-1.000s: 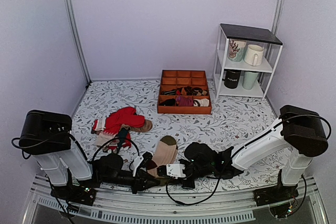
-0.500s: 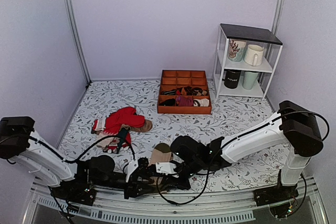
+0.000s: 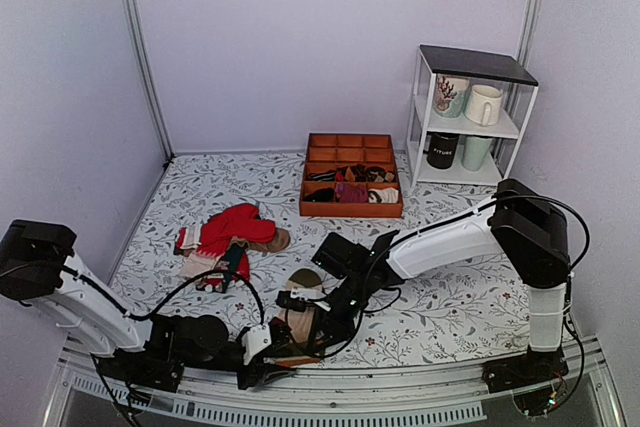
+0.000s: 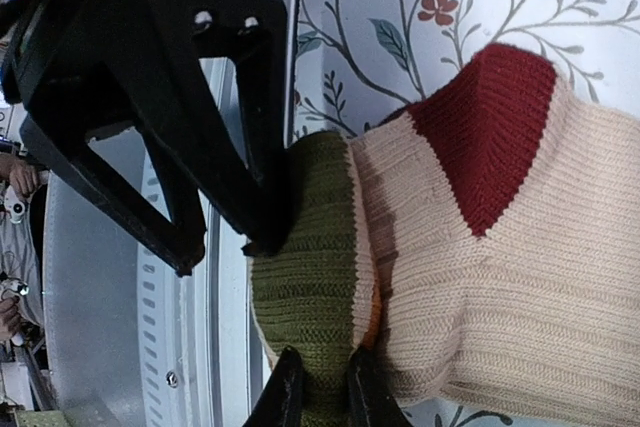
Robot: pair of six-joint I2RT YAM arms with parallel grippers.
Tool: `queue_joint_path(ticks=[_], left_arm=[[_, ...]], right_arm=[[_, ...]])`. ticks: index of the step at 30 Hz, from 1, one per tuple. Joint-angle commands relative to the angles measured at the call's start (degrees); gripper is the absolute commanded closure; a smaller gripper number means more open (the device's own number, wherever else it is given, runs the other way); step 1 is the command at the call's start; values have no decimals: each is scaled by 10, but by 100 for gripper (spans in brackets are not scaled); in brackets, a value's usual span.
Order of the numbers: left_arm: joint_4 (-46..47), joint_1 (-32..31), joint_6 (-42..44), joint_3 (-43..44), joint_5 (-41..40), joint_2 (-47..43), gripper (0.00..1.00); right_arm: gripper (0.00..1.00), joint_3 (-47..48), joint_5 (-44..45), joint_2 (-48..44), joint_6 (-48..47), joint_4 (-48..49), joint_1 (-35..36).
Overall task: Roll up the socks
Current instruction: Roll a pair of socks at the center of the board.
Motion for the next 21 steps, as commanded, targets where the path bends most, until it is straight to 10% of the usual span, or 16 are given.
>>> queue_joint_path(ticks=[1,12,21], left_arm=[[17,-12,29,34,-33,45,61],[12,-22,11,35,-72,87,53],[5,-33,-59,17,-115,126,66]], right_arm=[[85,19,13,46,11,-76,4],[85,-7,4,44,15,-61,4],[83,-11,-9,41,15,-41,5]])
